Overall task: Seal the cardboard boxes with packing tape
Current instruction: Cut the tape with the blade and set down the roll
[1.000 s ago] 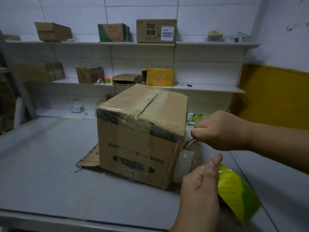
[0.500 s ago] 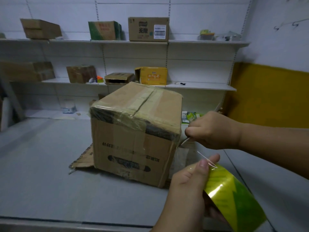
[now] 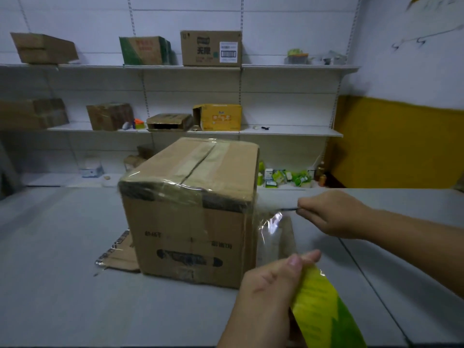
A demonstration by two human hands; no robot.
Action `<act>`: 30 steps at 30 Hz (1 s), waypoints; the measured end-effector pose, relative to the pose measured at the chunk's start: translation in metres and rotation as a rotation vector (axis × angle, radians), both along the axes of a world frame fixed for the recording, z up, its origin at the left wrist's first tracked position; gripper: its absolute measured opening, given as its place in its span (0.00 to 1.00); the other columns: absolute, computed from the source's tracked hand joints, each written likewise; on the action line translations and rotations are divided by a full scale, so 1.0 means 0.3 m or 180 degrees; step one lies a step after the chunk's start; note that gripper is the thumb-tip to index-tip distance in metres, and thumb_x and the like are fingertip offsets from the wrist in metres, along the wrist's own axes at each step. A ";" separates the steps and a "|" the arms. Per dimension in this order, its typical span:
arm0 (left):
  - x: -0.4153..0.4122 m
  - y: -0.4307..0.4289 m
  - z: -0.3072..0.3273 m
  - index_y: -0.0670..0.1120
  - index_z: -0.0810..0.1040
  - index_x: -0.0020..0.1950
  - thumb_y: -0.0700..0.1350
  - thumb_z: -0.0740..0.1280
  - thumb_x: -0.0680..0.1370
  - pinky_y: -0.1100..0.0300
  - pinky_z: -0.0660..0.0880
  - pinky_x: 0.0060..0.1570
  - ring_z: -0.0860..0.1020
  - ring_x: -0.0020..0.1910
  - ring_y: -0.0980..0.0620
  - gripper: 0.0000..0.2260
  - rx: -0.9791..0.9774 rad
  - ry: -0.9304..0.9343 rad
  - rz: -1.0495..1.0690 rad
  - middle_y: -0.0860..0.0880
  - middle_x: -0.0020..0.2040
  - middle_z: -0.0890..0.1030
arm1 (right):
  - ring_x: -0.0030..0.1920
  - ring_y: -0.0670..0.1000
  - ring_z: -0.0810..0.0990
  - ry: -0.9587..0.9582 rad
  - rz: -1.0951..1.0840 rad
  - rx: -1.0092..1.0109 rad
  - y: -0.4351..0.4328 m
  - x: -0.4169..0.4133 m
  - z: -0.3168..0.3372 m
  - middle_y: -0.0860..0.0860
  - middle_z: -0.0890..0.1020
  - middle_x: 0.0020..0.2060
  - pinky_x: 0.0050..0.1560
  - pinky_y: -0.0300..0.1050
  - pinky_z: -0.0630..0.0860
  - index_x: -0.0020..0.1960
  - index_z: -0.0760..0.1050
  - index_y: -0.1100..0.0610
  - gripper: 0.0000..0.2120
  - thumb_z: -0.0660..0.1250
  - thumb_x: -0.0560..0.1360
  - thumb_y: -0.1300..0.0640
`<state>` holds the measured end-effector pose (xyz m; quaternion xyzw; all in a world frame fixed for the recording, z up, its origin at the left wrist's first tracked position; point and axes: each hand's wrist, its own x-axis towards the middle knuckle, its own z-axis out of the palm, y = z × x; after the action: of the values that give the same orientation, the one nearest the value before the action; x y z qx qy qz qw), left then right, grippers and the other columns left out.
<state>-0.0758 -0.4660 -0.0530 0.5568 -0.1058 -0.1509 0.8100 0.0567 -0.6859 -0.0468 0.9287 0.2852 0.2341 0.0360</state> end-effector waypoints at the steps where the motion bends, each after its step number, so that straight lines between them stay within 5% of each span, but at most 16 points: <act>1: 0.007 0.000 -0.013 0.57 0.86 0.39 0.53 0.69 0.73 0.70 0.74 0.38 0.80 0.35 0.60 0.06 -0.0006 -0.0066 -0.0059 0.51 0.36 0.84 | 0.28 0.48 0.70 0.0216 -0.0055 0.0472 0.013 -0.013 -0.001 0.46 0.72 0.28 0.32 0.43 0.60 0.38 0.65 0.50 0.17 0.47 0.75 0.40; 5: 0.028 -0.023 -0.050 0.56 0.86 0.41 0.48 0.65 0.76 0.67 0.75 0.39 0.80 0.37 0.59 0.10 0.0090 -0.0017 -0.0142 0.49 0.38 0.83 | 0.29 0.44 0.71 0.0656 0.0390 0.2865 0.120 -0.057 0.071 0.45 0.74 0.28 0.31 0.41 0.67 0.40 0.74 0.49 0.14 0.55 0.76 0.43; 7: 0.043 -0.034 -0.068 0.56 0.86 0.40 0.46 0.62 0.78 0.64 0.77 0.41 0.81 0.39 0.55 0.14 0.0090 0.0103 -0.0085 0.46 0.40 0.84 | 0.29 0.41 0.72 0.0800 0.0877 0.3441 0.188 -0.083 0.130 0.48 0.76 0.33 0.31 0.34 0.68 0.47 0.75 0.47 0.14 0.58 0.75 0.38; 10: 0.057 -0.043 -0.079 0.57 0.86 0.39 0.46 0.62 0.79 0.62 0.77 0.42 0.81 0.39 0.53 0.15 0.0190 0.0127 -0.0006 0.46 0.39 0.84 | 0.41 0.35 0.78 0.1292 0.1423 0.2933 0.300 -0.111 0.177 0.37 0.80 0.43 0.39 0.28 0.73 0.62 0.73 0.51 0.21 0.59 0.76 0.40; 12: 0.053 -0.042 -0.081 0.59 0.85 0.39 0.45 0.62 0.79 0.66 0.75 0.39 0.80 0.35 0.57 0.15 0.0284 0.0004 0.0017 0.48 0.36 0.83 | 0.61 0.39 0.75 0.1448 0.1445 0.2232 0.344 -0.087 0.170 0.40 0.77 0.61 0.58 0.36 0.74 0.65 0.71 0.45 0.29 0.60 0.70 0.31; 14: 0.039 -0.037 -0.079 0.57 0.84 0.43 0.45 0.62 0.79 0.71 0.73 0.38 0.80 0.36 0.63 0.13 0.0466 -0.0238 -0.0139 0.54 0.34 0.83 | 0.70 0.44 0.67 0.1668 0.1298 0.1961 0.355 -0.059 0.169 0.44 0.71 0.69 0.70 0.45 0.67 0.64 0.70 0.39 0.33 0.60 0.64 0.25; 18: 0.011 -0.035 -0.082 0.57 0.84 0.47 0.48 0.60 0.80 0.76 0.71 0.41 0.79 0.43 0.68 0.12 0.0648 -0.0358 -0.0562 0.59 0.39 0.83 | 0.72 0.43 0.62 0.1703 0.1298 0.1580 0.340 -0.029 0.177 0.42 0.66 0.72 0.72 0.46 0.62 0.70 0.64 0.42 0.44 0.66 0.59 0.26; 22: 0.009 -0.034 -0.080 0.55 0.83 0.47 0.47 0.60 0.79 0.79 0.69 0.37 0.78 0.40 0.71 0.11 0.0478 -0.0223 -0.0621 0.61 0.36 0.83 | 0.68 0.48 0.71 0.0944 0.1520 0.1569 0.353 -0.021 0.159 0.48 0.74 0.67 0.67 0.55 0.70 0.69 0.68 0.52 0.43 0.75 0.57 0.39; 26: 0.013 -0.026 -0.108 0.55 0.85 0.45 0.54 0.65 0.75 0.79 0.69 0.38 0.78 0.39 0.68 0.09 0.0268 -0.0235 -0.0452 0.56 0.39 0.82 | 0.66 0.48 0.73 0.0481 0.1779 0.1899 0.377 -0.010 0.120 0.51 0.76 0.64 0.66 0.54 0.71 0.66 0.72 0.57 0.40 0.71 0.61 0.36; 30: 0.046 -0.003 -0.131 0.53 0.86 0.46 0.54 0.68 0.72 0.71 0.74 0.45 0.80 0.44 0.57 0.10 0.0006 0.0065 -0.0289 0.49 0.45 0.84 | 0.67 0.47 0.73 0.0728 0.1789 0.2323 0.383 -0.006 0.104 0.47 0.76 0.64 0.68 0.47 0.69 0.66 0.73 0.52 0.36 0.61 0.67 0.29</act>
<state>-0.0621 -0.4670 -0.0924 0.5505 -0.1225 -0.1933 0.8028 0.0550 -0.5709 -0.0158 0.7874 0.4266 0.2160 -0.3891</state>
